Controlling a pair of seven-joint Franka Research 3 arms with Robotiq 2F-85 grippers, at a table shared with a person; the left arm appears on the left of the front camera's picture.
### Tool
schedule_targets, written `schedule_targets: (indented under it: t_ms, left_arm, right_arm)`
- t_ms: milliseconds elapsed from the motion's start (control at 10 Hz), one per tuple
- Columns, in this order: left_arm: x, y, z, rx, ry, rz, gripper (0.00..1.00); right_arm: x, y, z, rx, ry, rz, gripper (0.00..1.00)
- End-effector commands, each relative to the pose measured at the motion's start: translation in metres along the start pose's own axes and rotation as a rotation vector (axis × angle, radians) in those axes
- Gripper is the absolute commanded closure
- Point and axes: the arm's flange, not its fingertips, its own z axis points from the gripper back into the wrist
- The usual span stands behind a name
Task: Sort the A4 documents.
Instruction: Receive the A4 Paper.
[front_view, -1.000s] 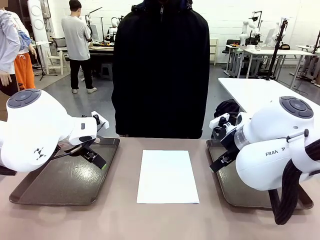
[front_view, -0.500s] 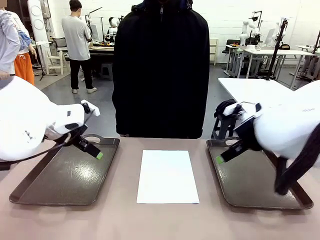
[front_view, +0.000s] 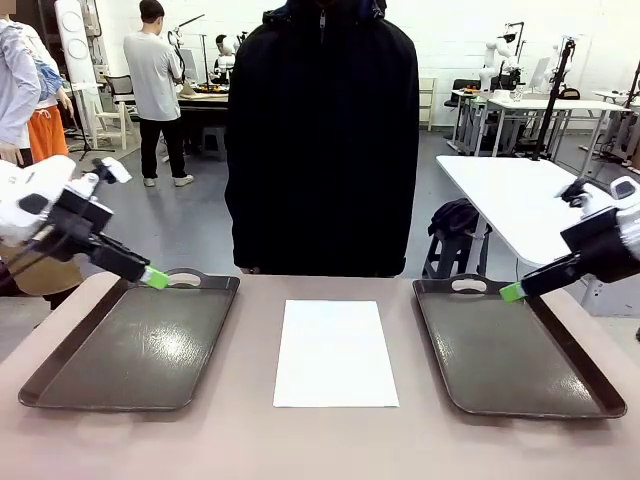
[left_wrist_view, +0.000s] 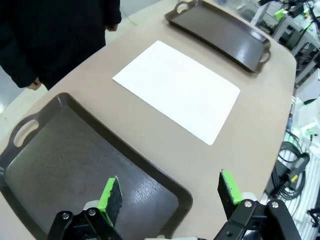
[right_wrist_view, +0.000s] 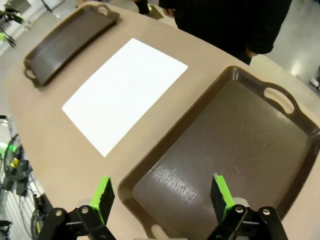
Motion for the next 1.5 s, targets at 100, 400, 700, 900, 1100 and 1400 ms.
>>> schedule_targets:
  t_ms: [100,400,700,900,1100,1400]
  left_arm:
    - [-0.034,0.018,0.021,0.035,0.006,-0.036,0.00]
    - [-0.045,0.025,0.046,0.006,-0.055,-0.084,0.00]
    - [-0.047,0.029,0.053,0.002,-0.077,-0.077,0.00]
    - [-0.051,0.032,0.054,-0.004,-0.073,-0.082,0.00]
    - [-0.051,0.036,0.053,-0.012,-0.073,-0.065,0.00]
    - [-0.044,0.034,0.046,0.014,-0.028,0.003,0.00]
  right_arm:
    - [-0.015,-0.008,0.030,0.021,-0.063,-0.019,0.00]
    - [-0.021,-0.018,0.050,-0.027,-0.067,-0.083,0.00]
    - [-0.023,-0.021,0.054,-0.015,-0.030,-0.087,0.00]
    - [-0.022,-0.021,0.054,-0.013,-0.029,-0.077,0.00]
    - [-0.022,-0.022,0.054,-0.012,-0.029,-0.084,0.00]
    - [-0.021,-0.023,0.051,-0.033,-0.019,-0.120,0.00]
